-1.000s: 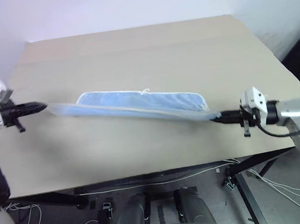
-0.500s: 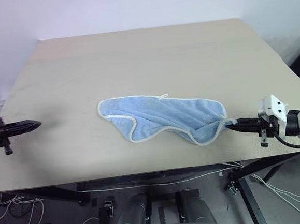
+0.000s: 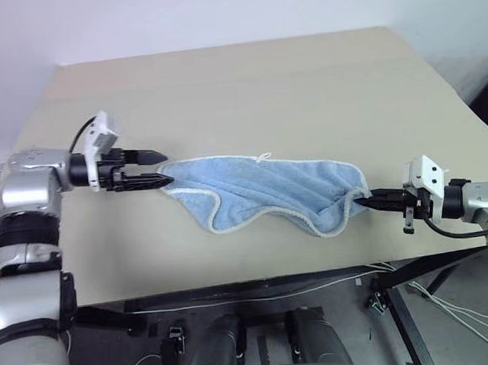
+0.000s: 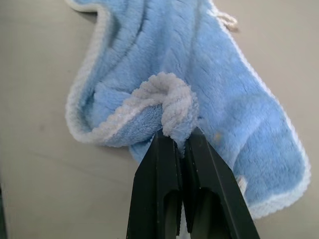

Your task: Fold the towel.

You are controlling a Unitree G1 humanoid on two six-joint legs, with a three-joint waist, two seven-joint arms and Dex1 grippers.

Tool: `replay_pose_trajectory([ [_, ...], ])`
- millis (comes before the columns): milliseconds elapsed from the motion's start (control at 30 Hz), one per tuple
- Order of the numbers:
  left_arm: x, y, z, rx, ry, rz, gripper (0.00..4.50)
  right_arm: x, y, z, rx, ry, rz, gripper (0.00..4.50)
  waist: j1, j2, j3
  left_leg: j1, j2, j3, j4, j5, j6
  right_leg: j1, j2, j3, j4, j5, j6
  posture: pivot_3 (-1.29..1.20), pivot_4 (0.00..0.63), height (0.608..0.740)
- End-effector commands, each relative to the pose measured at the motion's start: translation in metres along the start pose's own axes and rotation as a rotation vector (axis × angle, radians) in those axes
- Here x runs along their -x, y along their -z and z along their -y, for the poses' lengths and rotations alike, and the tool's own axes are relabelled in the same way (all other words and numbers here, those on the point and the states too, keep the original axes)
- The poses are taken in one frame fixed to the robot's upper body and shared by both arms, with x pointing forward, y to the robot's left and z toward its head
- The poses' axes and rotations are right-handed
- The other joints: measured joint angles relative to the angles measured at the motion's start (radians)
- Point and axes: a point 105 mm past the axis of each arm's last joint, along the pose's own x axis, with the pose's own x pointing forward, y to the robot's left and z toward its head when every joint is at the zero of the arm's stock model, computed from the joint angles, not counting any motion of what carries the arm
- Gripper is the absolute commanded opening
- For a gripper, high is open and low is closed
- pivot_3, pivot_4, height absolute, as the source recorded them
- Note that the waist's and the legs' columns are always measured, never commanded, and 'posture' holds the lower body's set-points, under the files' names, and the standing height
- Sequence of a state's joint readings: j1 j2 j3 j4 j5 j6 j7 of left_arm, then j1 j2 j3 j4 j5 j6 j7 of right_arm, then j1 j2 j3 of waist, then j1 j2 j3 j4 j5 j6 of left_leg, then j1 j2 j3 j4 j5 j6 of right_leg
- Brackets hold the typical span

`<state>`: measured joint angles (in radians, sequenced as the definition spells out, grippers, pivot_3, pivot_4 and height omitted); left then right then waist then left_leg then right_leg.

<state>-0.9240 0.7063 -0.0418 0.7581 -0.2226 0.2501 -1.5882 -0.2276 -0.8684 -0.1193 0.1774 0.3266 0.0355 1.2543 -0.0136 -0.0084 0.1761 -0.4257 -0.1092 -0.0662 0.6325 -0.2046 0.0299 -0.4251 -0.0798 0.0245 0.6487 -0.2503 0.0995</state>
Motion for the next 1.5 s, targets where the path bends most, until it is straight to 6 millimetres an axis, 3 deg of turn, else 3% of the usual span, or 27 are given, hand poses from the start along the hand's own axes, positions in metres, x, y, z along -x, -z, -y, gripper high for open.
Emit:
replay_pose_trajectory([
  [33, -0.008, -0.006, -0.004, -0.05, 0.028, -0.043, 4.44, 0.002, 0.003, 0.005, 0.03, 0.033, 0.001, 0.0, 0.0, 0.0, 0.0, 0.0, 0.0, 0.0, 0.0, 0.0, 0.0, 0.0, 0.0, 0.0, 0.0, 0.0, 0.0, 0.0, 0.15, 0.74],
  [300, -0.045, 0.017, 0.002, -0.194, 0.185, -0.294, 4.44, 0.001, 0.009, -0.005, 0.039, 0.077, -0.004, 0.0, 0.005, 0.0, 0.0, 0.0, 0.0, 0.0, 0.0, 0.0, 0.0, 0.0, 0.0, 0.0, 0.0, 0.0, 0.0, 0.0, 0.15, 0.74],
  [633, -0.062, 0.032, 0.011, -0.31, 0.289, -0.378, 4.44, 0.0, 0.009, -0.013, 0.045, 0.12, -0.021, 0.0, 0.003, -0.001, 0.0, 0.0, 0.0, 0.0, 0.0, 0.0, 0.0, 0.0, 0.0, 0.001, 0.0, 0.0, 0.0, 0.0, 0.15, 0.74],
  [767, -0.064, 0.04, 0.013, -0.302, 0.301, -0.395, 4.44, 0.0, 0.008, -0.015, 0.054, 0.127, -0.03, 0.0, 0.004, -0.001, 0.0, 0.0, 0.0, 0.0, 0.001, 0.0, 0.0, 0.001, 0.0, 0.0, 0.0, 0.0, 0.001, 0.0, 0.15, 0.74],
  [900, -0.065, 0.035, 0.012, -0.302, 0.294, -0.364, 4.44, -0.002, 0.005, -0.015, 0.06, 0.139, -0.027, 0.0, 0.003, -0.001, 0.001, 0.0, 0.0, 0.0, 0.001, 0.0, 0.0, 0.001, 0.0, 0.0, 0.0, 0.0, 0.001, 0.0, 0.15, 0.74],
  [1133, -0.049, 0.031, 0.009, -0.435, 0.24, -0.297, 4.44, 0.0, 0.007, -0.016, 0.076, 0.14, -0.058, 0.0, 0.003, -0.001, 0.001, 0.0, 0.0, 0.0, 0.001, 0.0, 0.0, 0.001, 0.0, 0.0, 0.0, 0.0, 0.001, 0.0, 0.15, 0.74],
  [1300, -0.035, 0.027, 0.016, -0.457, 0.197, -0.153, 4.44, 0.004, 0.006, -0.014, 0.096, 0.144, -0.079, 0.0, 0.001, -0.001, 0.0, 0.0, 0.0, 0.0, 0.0, 0.0, 0.0, 0.0, 0.0, 0.001, 0.0, 0.0, 0.001, 0.0, 0.15, 0.74],
  [1500, -0.034, 0.042, 0.025, -0.405, 0.201, -0.134, 4.44, 0.0, 0.005, -0.007, 0.1, 0.149, -0.079, 0.0, 0.006, -0.001, 0.0, 0.0, 0.0, 0.0, 0.002, 0.0, 0.0, 0.001, 0.0, 0.0, 0.0, 0.0, 0.001, 0.0, 0.15, 0.74],
])
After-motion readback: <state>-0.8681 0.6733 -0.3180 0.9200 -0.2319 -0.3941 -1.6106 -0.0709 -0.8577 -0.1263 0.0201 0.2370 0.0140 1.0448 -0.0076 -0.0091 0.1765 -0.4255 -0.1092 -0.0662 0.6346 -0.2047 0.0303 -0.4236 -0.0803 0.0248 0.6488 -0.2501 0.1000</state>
